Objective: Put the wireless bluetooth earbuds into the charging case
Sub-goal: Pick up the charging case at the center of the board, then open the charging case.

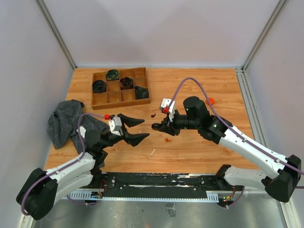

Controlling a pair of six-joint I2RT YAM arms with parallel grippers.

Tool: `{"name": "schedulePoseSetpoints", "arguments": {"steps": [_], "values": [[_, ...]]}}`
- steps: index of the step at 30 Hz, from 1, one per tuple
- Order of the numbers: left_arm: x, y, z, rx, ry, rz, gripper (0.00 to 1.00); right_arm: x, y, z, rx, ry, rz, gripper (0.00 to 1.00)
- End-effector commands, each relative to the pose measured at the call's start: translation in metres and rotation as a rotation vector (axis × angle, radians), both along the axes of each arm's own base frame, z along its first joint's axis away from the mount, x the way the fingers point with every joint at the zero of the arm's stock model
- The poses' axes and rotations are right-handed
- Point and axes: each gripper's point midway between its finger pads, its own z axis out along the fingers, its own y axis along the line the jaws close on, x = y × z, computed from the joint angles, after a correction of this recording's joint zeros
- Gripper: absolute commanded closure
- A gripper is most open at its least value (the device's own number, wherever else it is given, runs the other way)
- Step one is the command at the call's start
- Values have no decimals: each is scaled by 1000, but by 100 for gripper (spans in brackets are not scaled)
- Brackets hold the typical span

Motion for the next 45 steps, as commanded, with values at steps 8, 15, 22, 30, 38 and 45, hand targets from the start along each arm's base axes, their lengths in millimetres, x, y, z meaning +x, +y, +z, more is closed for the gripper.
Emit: {"name": "schedulePoseSetpoints", "arguments": {"steps": [8,15,22,30,38,45], "values": [[-13,-11,26,-33,-153,-102,37,-10,15,26,70,57,82,99],[-12,-16,25,-24,-124,-131,50,-13,21,28,79,55,127,99],[-10,-21,24,-20,-84,-153,60,-14,23,28,76,45,145,99],[-9,-26,18,-2,-26,-183,65,-14,24,30,73,16,160,99],[-11,-30,15,13,-3,-218,99,-11,23,31,60,-17,164,87],[-11,-21,17,-60,-21,-163,100,-11,18,37,61,-90,179,65]]}}
